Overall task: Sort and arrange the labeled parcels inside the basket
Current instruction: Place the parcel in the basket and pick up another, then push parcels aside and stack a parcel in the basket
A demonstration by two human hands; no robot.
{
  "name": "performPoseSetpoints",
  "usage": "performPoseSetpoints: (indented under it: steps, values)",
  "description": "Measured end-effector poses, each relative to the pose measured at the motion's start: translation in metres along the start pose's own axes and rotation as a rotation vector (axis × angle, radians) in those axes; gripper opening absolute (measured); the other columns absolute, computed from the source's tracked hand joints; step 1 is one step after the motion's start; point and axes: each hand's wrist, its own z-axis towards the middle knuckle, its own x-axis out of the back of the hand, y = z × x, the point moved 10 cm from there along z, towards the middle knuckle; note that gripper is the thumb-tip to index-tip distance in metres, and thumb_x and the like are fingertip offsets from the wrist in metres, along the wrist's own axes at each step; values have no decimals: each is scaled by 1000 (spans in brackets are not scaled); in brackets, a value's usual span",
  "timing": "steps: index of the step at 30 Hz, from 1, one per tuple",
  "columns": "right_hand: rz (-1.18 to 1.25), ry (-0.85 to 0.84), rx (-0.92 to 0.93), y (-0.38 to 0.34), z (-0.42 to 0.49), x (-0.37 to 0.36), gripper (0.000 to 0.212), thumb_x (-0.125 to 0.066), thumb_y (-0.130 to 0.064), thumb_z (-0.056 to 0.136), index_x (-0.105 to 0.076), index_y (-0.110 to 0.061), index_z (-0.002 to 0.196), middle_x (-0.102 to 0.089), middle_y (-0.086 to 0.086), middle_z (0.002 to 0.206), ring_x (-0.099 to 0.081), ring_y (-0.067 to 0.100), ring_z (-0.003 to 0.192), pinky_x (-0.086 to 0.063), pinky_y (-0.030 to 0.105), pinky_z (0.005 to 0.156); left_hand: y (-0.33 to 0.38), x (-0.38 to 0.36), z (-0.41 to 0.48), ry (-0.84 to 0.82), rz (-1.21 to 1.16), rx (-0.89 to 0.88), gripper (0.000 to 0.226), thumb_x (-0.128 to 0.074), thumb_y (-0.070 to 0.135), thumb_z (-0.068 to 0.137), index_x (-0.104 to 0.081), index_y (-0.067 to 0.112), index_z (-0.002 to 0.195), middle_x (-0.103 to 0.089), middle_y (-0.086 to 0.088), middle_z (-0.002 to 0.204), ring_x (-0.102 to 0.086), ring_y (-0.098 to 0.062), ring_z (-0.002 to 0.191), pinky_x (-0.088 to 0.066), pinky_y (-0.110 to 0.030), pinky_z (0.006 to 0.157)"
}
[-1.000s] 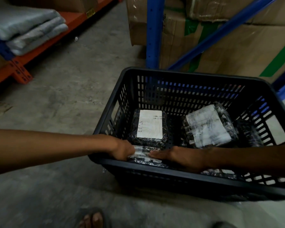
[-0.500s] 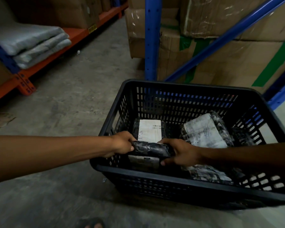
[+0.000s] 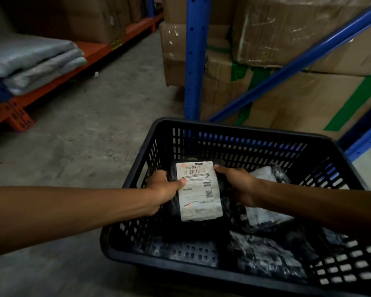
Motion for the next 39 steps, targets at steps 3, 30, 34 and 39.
performPoseSetpoints:
  steps: [3,30,34,39]
  values:
    - [-48,-1,-34,3,18,-16,30,-73,-19,87,-72,3,108,-81,15,89,-78,31,79,-63,45,73,11,7,22,114,54,-10,38,-69,26,90,-67,11,124,-71,-8,123,-68,-27,112,-56,-36,97]
    - [-2232,-149,556,19,-53,97,86,-36,-47,97,8,-3,156,15,23,164,15,41,151,3,52,124,37,-221,-44,-505,830,-532,119,-66,43,88,26,5,154,35,-10,162,29,-28,151,0,-37,128]
    - [-2161,-13,641,26,-44,97,71,7,-25,89,5,3,154,5,30,162,8,49,148,-2,61,120,48,-232,-43,-324,774,-466,108,-60,31,96,28,3,151,36,-11,160,29,-27,151,1,-37,128]
    - [-2166,-39,635,14,-43,106,69,-30,-26,102,5,0,156,5,27,164,8,46,150,-1,55,124,58,-229,-38,-433,779,-496,112,-59,42,94,25,1,153,34,-15,161,28,-30,151,1,-38,128]
